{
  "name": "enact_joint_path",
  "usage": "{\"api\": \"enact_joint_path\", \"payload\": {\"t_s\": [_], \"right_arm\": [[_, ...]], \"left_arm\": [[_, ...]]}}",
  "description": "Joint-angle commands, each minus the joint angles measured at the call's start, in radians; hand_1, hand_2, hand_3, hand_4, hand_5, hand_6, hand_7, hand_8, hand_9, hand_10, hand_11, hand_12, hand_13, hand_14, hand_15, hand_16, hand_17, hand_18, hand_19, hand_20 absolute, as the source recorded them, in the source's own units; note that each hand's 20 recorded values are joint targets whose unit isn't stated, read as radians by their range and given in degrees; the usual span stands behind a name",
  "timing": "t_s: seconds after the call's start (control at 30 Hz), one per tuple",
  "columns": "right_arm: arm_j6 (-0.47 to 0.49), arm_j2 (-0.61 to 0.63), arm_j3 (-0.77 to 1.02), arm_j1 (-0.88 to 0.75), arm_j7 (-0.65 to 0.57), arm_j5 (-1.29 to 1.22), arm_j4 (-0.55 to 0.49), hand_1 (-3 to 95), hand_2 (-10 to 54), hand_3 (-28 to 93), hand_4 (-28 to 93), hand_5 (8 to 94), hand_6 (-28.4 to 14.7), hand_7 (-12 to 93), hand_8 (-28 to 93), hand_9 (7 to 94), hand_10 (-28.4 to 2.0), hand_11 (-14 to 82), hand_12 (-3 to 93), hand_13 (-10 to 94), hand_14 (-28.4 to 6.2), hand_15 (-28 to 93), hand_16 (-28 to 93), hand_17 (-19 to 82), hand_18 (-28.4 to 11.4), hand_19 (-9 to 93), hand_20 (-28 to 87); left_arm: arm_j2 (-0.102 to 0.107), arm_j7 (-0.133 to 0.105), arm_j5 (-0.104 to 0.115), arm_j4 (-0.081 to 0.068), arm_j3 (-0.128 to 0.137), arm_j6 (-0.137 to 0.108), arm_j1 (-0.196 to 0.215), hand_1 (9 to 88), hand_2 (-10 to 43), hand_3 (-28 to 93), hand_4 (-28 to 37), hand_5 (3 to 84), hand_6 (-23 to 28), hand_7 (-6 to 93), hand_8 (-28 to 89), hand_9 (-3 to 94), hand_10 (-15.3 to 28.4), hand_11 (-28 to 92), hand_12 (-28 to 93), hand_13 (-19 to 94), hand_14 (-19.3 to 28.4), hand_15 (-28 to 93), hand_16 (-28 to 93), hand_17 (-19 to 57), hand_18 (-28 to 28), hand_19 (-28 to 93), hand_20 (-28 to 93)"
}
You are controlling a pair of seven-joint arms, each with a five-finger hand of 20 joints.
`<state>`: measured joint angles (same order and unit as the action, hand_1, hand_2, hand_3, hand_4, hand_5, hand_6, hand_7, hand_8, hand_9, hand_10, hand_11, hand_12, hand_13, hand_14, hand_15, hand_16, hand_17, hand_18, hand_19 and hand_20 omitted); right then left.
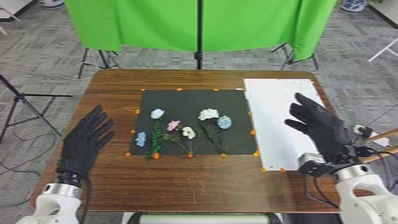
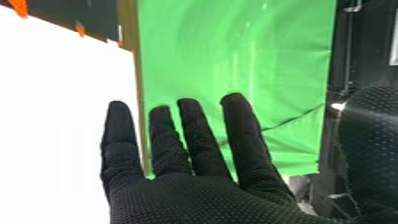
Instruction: Arrange flowers
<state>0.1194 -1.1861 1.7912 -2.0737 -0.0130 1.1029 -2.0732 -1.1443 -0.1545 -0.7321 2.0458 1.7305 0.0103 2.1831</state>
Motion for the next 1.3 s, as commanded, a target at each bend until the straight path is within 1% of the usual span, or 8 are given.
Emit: {"api": "enact_joint_path", "payload": {"t_s": [0.03, 0.2, 0.37, 0.5, 0.63, 0.77, 0.9, 1.3], "right_arm": [[-0.086, 0.020, -0.067, 0.032, -0.002, -0.014, 0.015, 13.0, -1.4, 87, -27, 34.4, -3.7, 18, -12, 32.9, -13.3, 15.2, 22.3, 24, -10.4, 15, 32, -1, -20.8, 44, 22], [-0.065, 0.024, -0.065, 0.037, -0.026, 0.015, 0.012, 15.9, 0.5, 91, -25, 35.6, -4.0, 21, -14, 34.2, -14.7, 21.6, 22.4, 26, -10.6, 29, 25, 3, -21.1, 49, 25], [-0.069, 0.019, -0.064, 0.033, -0.013, -0.036, 0.013, 16.3, 1.6, 92, -25, 36.4, -3.8, 22, -15, 35.9, -14.6, 22.9, 21.7, 28, -10.7, 32, 22, 4, -21.0, 50, 25], [-0.071, 0.011, -0.070, 0.024, -0.011, -0.031, 0.014, 15.5, 2.1, 90, -26, 36.0, -4.1, 20, -14, 35.3, -14.7, 20.9, 20.9, 27, -10.9, 31, 21, 4, -21.3, 49, 25], [-0.072, 0.025, -0.040, 0.005, 0.005, -0.034, 0.000, 15.1, 2.2, 89, -26, 35.8, -4.1, 19, -14, 35.3, -14.4, 19.0, 20.3, 27, -11.1, 29, 20, 4, -21.2, 48, 25], [-0.035, 0.012, -0.022, 0.007, -0.006, 0.023, -0.034, 14.8, 1.7, 88, -26, 34.9, -4.0, 17, -13, 34.2, -14.0, 13.3, 19.4, 26, -11.2, 21, 22, 3, -20.6, 44, 22], [0.018, 0.012, -0.026, 0.020, -0.016, 0.074, -0.035, 14.3, 2.0, 88, -26, 33.9, -3.8, 15, -12, 33.4, -13.7, 10.4, 19.8, 26, -11.2, 15, 26, 2, -20.5, 42, 20], [-0.064, 0.036, -0.074, 0.034, 0.057, 0.062, -0.008, 14.3, 2.9, 88, -26, 32.9, -4.3, 14, -11, 32.6, -14.0, 10.2, 20.9, 25, -10.9, 13, 30, 2, -20.5, 43, 21]], "left_arm": [[0.011, 0.003, -0.010, -0.019, -0.024, 0.014, -0.014, 24.3, -1.4, 69, -28.3, 27.0, 3.6, 19.1, -10, 21.3, 10.2, 15, 18, 15, 12.7, 30, 2, -13.2, 20.6, 47, 5], [-0.018, 0.038, 0.013, -0.013, -0.011, 0.037, 0.024, 24.7, -1.0, 69, -28.3, 27.7, 3.8, 19.5, -10, 22.0, 10.5, 17, 18, 16, 13.2, 32, 1, -12.6, 21.0, 48, 5], [0.025, 0.035, -0.005, -0.023, -0.017, 0.013, -0.016, 25.1, -0.9, 69, -28.3, 28.2, 3.8, 19.7, -10, 22.4, 10.6, 17, 17, 17, 13.5, 33, 0, -11.6, 21.4, 49, 5], [-0.021, 0.046, -0.011, -0.031, -0.023, 0.032, -0.001, 25.3, -0.6, 69, -28.3, 28.5, 3.8, 20.1, -11, 22.7, 10.7, 18, 17, 18, 13.6, 34, -1, -11.4, 21.4, 49, 5], [-0.018, 0.051, -0.022, -0.060, -0.051, 0.029, -0.063, 25.4, -0.6, 69, -28.3, 28.5, 3.9, 20.2, -11, 22.8, 10.7, 18, 16, 18, 13.6, 35, -1, -11.3, 21.5, 50, 4], [-0.009, 0.057, -0.063, -0.028, -0.040, 0.038, -0.046, 25.4, -0.5, 69, -28.3, 28.6, 3.9, 20.1, -11, 22.8, 10.7, 18, 16, 18, 13.6, 35, -2, -11.3, 21.5, 50, 4], [-0.016, 0.069, -0.047, -0.014, -0.022, 0.041, -0.009, 25.5, -0.5, 69, -28.3, 28.6, 3.9, 20.0, -11, 22.8, 10.7, 18, 16, 17, 13.6, 34, -2, -11.4, 21.4, 50, 4], [-0.012, 0.063, -0.055, -0.045, -0.054, 0.068, -0.072, 25.7, -0.4, 69, -28.3, 28.5, 3.8, 19.8, -11, 22.8, 10.7, 18, 16, 17, 13.6, 34, -2, -11.4, 21.3, 50, 3]]}}
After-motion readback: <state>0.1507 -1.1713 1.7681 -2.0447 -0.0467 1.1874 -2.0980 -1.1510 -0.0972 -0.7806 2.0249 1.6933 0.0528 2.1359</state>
